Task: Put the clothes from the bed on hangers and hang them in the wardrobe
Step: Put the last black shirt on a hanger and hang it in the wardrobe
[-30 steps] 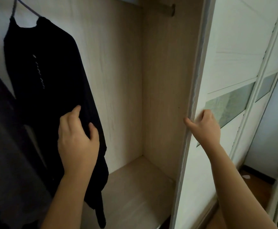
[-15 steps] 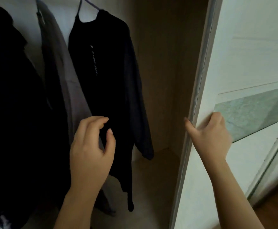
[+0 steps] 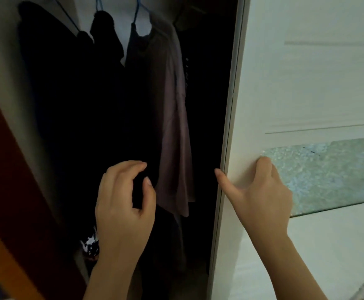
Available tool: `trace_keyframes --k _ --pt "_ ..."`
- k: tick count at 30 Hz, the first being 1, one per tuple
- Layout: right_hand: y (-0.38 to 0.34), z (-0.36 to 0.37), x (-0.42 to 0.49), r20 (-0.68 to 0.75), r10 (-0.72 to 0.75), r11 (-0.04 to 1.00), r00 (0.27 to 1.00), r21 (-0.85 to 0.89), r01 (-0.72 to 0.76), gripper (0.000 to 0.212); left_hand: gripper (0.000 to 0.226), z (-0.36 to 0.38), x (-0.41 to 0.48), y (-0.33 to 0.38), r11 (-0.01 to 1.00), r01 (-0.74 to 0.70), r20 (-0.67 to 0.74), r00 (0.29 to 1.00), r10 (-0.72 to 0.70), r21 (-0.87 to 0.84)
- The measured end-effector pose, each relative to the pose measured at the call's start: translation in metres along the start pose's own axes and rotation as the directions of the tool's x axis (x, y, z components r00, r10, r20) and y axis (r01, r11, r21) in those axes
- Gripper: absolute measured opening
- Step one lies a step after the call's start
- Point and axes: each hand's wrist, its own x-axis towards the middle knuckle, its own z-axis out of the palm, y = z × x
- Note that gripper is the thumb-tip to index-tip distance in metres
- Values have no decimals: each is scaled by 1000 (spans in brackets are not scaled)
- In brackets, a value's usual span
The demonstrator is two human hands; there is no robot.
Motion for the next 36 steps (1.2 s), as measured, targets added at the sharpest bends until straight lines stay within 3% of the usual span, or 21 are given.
trace_keyframes --k 14,18,21,26,32,36 --pt "-82 26 -37 88 -295 930 952 257 264 52 31 -76 15 -14 950 -4 -211 975 74 311" --pt "-102 35 -44 73 -401 879 913 310 362 45 32 -93 12 -22 949 22 -345 934 92 314" --pt "-118 43 -50 58 -455 852 889 320 415 40 38 -105 13 -26 949 142 -453 892 2 283" --pt "-146 55 -63 31 -512 814 858 337 474 39 52 -118 13 -35 918 325 -502 847 -174 229" --pt "-171 67 -74 30 -548 771 836 406 491 35 62 -120 19 -55 832 554 -409 764 -499 22" --pt "-184 72 -81 48 -554 761 831 435 482 32 56 -120 20 -59 807 588 -367 741 -562 -50"
